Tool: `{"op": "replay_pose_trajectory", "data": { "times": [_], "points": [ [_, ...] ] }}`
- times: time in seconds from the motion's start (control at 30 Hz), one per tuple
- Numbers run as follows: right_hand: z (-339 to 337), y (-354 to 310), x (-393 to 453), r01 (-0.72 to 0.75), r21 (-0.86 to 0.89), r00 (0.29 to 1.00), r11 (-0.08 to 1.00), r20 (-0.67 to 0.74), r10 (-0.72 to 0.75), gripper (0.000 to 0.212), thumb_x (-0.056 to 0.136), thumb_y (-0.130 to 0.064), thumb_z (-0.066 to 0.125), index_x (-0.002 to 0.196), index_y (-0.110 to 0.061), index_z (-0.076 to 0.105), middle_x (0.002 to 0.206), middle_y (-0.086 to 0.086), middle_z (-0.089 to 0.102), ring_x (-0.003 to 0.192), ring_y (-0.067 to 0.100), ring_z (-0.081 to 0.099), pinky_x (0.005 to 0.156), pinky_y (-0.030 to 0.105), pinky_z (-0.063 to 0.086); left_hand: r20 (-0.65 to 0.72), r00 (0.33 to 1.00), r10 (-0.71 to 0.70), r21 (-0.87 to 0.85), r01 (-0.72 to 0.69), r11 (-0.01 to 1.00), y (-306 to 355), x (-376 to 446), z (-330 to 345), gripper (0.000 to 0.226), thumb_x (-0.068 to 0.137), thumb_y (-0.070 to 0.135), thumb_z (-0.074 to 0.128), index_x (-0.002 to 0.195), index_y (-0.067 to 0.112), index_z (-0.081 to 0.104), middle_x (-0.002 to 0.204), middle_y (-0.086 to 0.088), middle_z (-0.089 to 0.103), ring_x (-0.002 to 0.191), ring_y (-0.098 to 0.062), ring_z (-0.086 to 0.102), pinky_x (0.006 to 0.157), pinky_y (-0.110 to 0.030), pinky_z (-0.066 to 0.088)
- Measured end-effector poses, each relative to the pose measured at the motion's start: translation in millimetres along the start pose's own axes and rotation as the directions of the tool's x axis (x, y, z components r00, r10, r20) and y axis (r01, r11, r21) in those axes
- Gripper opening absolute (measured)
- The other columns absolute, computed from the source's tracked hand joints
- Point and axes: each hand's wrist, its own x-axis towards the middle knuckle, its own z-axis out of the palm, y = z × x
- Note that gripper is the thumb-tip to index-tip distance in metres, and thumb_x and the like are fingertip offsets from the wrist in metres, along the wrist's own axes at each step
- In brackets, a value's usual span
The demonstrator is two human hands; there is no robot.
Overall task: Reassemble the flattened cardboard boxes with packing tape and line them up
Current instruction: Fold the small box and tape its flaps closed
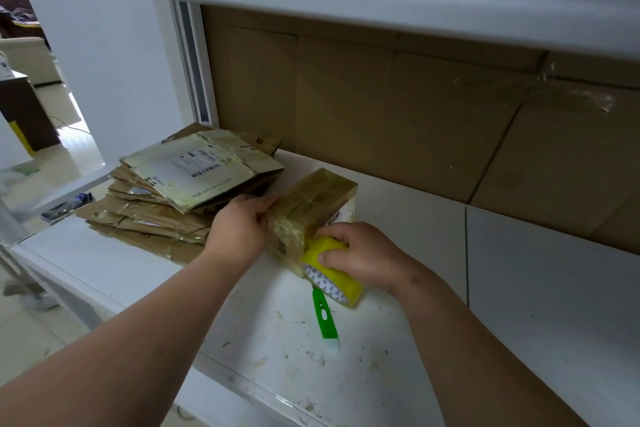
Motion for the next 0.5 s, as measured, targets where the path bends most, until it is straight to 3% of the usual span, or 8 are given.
{"op": "replay_pose_trajectory", "data": {
  "times": [0.07,0.13,0.2,0.27,0.37,0.43,0.5],
  "points": [
    [4,0,2,-0.028,0.114,0.999,0.993,0.034,0.024,0.059,0.082,-0.021,0.065,0.140,-0.024,0.054,0.131,0.001,0.063,0.112,0.016,0.063,0.099,0.035,0.050,0.075,0.997,0.007,-0.028,-0.004,1.000,9,2,2,0.044,0.098,0.018,0.043,0.141,0.014,0.053,0.137,-0.015,0.046,0.125,-0.030,0.049,0.094,-0.015,0.030],
    [8,3,3,-0.047,0.212,0.998,0.976,0.048,0.037,0.065,0.073,-0.022,0.063,0.138,-0.026,0.057,0.121,0.000,0.068,0.103,0.018,0.067,0.095,0.039,0.054,0.201,0.979,-0.046,-0.085,0.064,0.994,17,0,0,0.058,0.099,0.035,0.041,0.151,0.012,0.037,0.147,-0.014,0.032,0.136,-0.028,0.037,0.100,-0.016,0.025],
    [12,7,4,-0.058,0.315,0.997,0.947,0.058,0.042,0.060,0.072,-0.022,0.064,0.132,-0.028,0.061,0.112,-0.001,0.072,0.101,0.022,0.069,0.093,0.041,0.054,0.293,0.953,-0.071,-0.075,0.097,0.992,19,-2,-2,0.092,0.083,0.060,0.055,0.157,0.015,0.022,0.152,-0.010,0.024,0.143,-0.026,0.028,0.109,-0.023,0.024],
    [17,11,5,-0.068,0.427,0.997,0.902,0.060,0.047,0.056,0.083,-0.014,0.070,0.136,-0.024,0.056,0.121,0.003,0.069,0.110,0.021,0.066,0.097,0.039,0.052,0.294,0.955,-0.028,-0.001,0.030,1.000,17,-2,-4,0.112,0.069,0.062,0.072,0.157,0.016,0.019,0.153,-0.011,0.026,0.143,-0.026,0.028,0.111,-0.027,0.026],
    [20,14,6,-0.053,0.510,0.998,0.858,0.040,0.039,0.048,0.090,-0.011,0.068,0.133,-0.024,0.050,0.115,0.004,0.067,0.101,0.016,0.065,0.088,0.031,0.053,0.191,0.981,0.021,-0.021,-0.017,1.000,9,4,-3,0.083,0.077,0.038,0.081,0.145,0.019,0.038,0.139,-0.007,0.046,0.129,-0.026,0.046,0.097,-0.028,0.038],
    [22,15,4,-0.058,0.526,0.998,0.848,0.045,0.040,0.034,0.092,-0.014,0.067,0.121,-0.024,0.052,0.102,-0.004,0.067,0.088,0.008,0.065,0.075,0.021,0.054,0.193,0.981,0.029,-0.033,-0.023,0.999,7,8,-3,0.067,0.078,0.037,0.080,0.134,0.023,0.045,0.126,-0.003,0.054,0.116,-0.023,0.055,0.089,-0.031,0.044],
    [28,17,2,-0.060,0.571,0.997,0.819,0.072,0.023,0.021,0.095,-0.011,0.063,0.111,-0.023,0.055,0.099,-0.006,0.068,0.086,0.008,0.065,0.071,0.018,0.052,0.222,0.974,0.043,-0.018,-0.040,0.999,5,12,-2,0.062,0.079,0.041,0.079,0.130,0.023,0.049,0.124,-0.002,0.057,0.113,-0.023,0.058,0.092,-0.035,0.048]
  ]
}}
